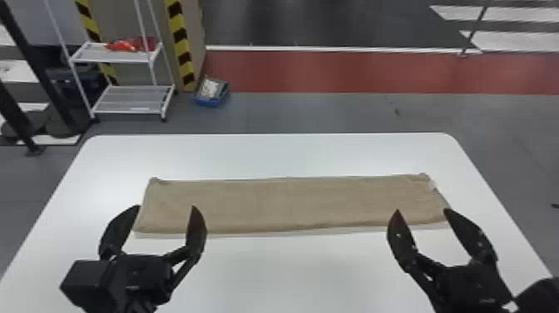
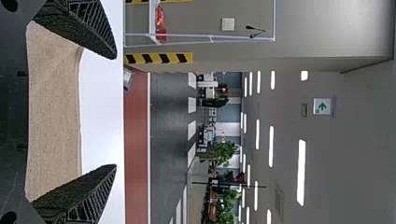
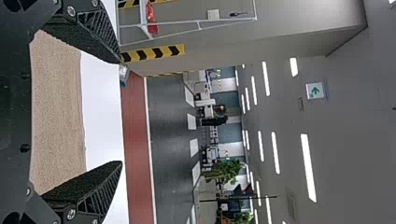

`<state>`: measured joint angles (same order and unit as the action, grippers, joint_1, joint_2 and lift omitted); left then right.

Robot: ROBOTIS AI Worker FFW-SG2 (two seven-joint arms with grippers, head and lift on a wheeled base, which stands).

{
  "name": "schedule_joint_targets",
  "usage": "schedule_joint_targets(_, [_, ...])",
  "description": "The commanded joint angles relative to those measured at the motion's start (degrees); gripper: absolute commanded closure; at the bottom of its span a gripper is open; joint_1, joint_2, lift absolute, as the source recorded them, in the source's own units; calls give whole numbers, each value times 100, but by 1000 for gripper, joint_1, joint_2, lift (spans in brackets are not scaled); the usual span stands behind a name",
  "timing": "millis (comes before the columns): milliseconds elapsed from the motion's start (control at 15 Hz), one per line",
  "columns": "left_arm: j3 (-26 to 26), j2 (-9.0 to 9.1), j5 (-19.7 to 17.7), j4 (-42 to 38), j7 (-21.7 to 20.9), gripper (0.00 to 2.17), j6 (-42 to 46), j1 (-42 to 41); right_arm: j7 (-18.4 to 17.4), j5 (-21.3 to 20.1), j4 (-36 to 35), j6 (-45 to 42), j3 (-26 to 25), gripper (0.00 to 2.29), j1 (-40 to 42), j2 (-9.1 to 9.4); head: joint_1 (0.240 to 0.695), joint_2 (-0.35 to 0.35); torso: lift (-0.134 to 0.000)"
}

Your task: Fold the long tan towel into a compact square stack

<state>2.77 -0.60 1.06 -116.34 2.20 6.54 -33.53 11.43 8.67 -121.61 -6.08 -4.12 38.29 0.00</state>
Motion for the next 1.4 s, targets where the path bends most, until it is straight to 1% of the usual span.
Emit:
schedule_joint_targets(0, [-4,-2,9,-3,0,39,0,-4,0,3,-12,6,-1,124,12,5,695,-25,-57])
schedule_joint_targets(933, [-30,7,-18,-3,9,39,18,-13,9,73,-3,77,-27,127,3,5,695,-25,-57])
schedule_joint_targets(1133, [-92,25,-35,269,-9,49,-53,233,0,21,32,112,-9,127,-23,5,695,-24,-57])
schedule_joint_targets(1333, [-224,16,-35,893,-79,90,-316,901,9,-23,155,147,-1,127,-41,5,695,-11,-57])
